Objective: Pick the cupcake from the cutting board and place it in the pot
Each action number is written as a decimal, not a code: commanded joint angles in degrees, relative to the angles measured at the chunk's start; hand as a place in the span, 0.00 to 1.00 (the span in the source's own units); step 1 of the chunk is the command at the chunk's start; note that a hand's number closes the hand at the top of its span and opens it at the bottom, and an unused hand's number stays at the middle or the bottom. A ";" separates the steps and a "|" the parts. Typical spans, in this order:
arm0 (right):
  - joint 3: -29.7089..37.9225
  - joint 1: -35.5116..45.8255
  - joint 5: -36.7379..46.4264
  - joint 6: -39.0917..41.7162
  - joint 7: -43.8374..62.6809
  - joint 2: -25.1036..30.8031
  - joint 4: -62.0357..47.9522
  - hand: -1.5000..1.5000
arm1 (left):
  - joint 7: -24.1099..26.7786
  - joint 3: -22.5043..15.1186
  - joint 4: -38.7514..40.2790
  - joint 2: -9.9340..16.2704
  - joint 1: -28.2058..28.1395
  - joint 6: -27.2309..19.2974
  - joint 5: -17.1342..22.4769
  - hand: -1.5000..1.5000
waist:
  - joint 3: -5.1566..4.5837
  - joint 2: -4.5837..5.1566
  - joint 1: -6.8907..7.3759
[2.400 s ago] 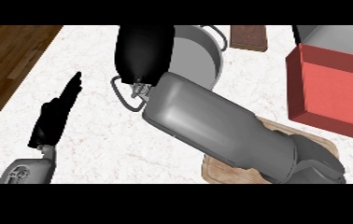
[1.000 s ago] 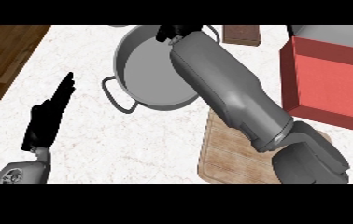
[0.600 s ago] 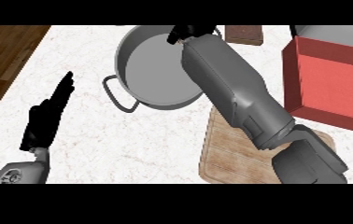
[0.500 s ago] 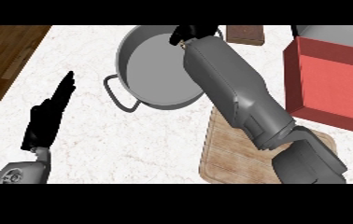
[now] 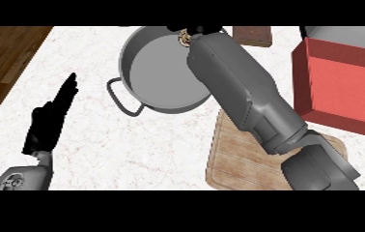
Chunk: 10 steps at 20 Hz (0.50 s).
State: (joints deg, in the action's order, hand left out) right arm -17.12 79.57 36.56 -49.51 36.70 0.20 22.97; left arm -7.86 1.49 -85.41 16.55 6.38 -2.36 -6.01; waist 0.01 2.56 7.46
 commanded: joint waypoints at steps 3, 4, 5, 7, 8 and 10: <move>3.34 -3.25 -6.41 -13.17 -6.12 -0.18 5.12 0.00 | 1.30 -0.61 -0.82 -0.56 -2.05 0.23 -0.14 0.50 | 0.01 -0.42 0.60; 3.50 -3.54 -8.35 -12.29 -7.24 -0.18 6.05 0.00 | 1.80 0.31 0.10 -0.56 -1.97 0.16 0.46 0.50 | -0.02 -0.69 -0.34; 3.60 -1.74 -10.00 -10.71 -7.23 -0.18 6.11 0.00 | 1.27 1.02 0.27 0.09 -0.75 0.05 0.40 0.50 | -0.04 -0.73 -0.31; 0.89 -6.60 -14.83 -11.62 -10.00 -0.18 9.56 0.00 | 2.38 0.72 2.49 -0.05 -1.35 0.89 0.42 0.50 | -0.06 -0.79 -0.29; 1.14 -5.64 -15.92 -10.58 -10.66 -0.18 9.65 0.00 | -0.22 0.91 0.44 0.23 -0.93 -0.44 -0.57 0.50 | -0.01 -1.29 -1.67; 0.79 -7.77 -20.18 -9.14 -13.44 -0.19 13.03 0.00 | 0.37 2.47 0.55 1.33 -2.24 0.84 0.86 0.50 | 0.01 -1.55 -2.63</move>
State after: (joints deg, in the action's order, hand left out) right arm -15.49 74.41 22.79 -57.87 26.66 0.16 31.85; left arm -6.75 2.60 -84.77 16.90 4.69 -2.04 -5.77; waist -0.01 1.52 6.19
